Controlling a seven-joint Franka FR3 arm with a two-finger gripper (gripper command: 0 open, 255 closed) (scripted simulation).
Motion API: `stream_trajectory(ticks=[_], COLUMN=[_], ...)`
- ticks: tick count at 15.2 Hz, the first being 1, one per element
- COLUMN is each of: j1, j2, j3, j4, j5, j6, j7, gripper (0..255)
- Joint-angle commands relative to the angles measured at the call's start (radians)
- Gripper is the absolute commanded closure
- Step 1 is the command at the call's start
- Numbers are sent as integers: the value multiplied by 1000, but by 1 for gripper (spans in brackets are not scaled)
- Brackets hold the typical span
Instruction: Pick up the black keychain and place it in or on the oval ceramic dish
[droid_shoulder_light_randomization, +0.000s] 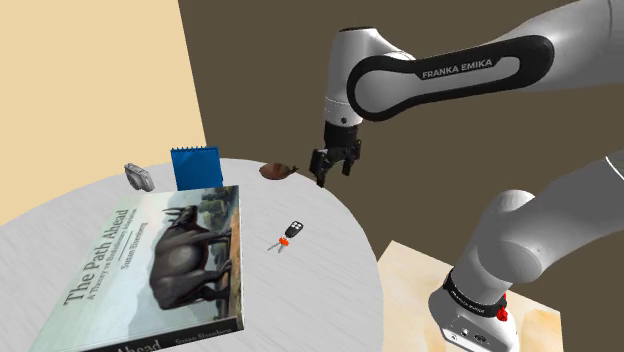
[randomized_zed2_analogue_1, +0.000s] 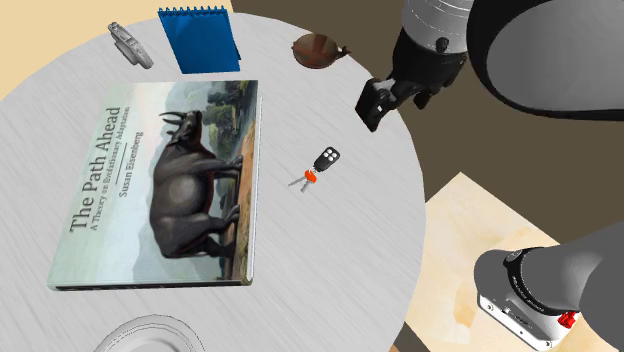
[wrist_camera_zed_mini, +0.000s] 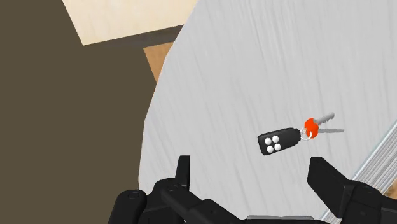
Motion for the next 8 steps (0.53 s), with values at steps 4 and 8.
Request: stream_trajectory(ticks=[4,8], j1=[-15,-28], j2=[164,316], j3=[86,143], j4=[20,63], j5=[-4,-40], j6=[134,227], j7=[168,311], gripper=[0,0])
